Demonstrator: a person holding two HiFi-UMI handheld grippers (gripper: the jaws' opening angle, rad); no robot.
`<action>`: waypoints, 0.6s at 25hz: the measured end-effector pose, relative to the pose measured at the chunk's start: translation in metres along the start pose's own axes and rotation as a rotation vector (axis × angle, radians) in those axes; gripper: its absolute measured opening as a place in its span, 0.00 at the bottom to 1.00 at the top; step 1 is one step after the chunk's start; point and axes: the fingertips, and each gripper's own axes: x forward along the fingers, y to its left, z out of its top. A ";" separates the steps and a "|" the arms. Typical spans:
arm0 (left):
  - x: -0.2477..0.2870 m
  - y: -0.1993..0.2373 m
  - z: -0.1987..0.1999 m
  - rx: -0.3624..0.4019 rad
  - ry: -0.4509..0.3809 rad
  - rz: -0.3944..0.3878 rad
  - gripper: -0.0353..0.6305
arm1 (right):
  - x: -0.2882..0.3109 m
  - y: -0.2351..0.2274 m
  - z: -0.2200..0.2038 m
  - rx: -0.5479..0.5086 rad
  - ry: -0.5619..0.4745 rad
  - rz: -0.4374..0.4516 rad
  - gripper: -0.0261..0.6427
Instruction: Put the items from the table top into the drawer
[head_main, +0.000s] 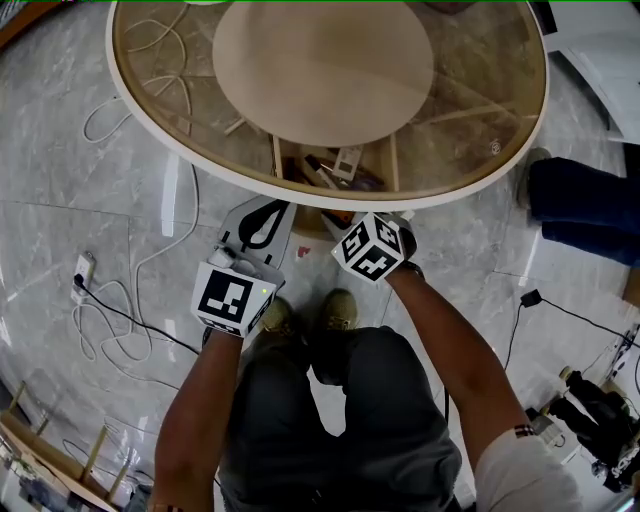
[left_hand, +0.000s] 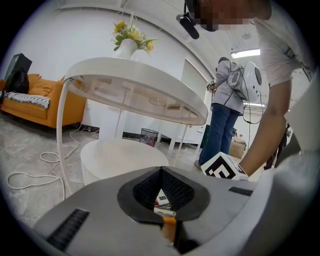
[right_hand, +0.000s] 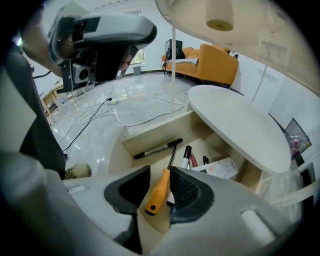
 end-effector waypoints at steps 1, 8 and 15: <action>-0.002 -0.001 0.001 -0.003 0.007 0.003 0.05 | -0.005 -0.001 0.004 0.011 -0.018 -0.009 0.21; -0.023 -0.020 0.021 -0.014 0.043 0.003 0.05 | -0.065 0.007 0.042 0.076 -0.158 -0.057 0.06; -0.059 -0.051 0.083 0.003 0.041 0.002 0.05 | -0.169 0.032 0.098 0.159 -0.327 -0.066 0.04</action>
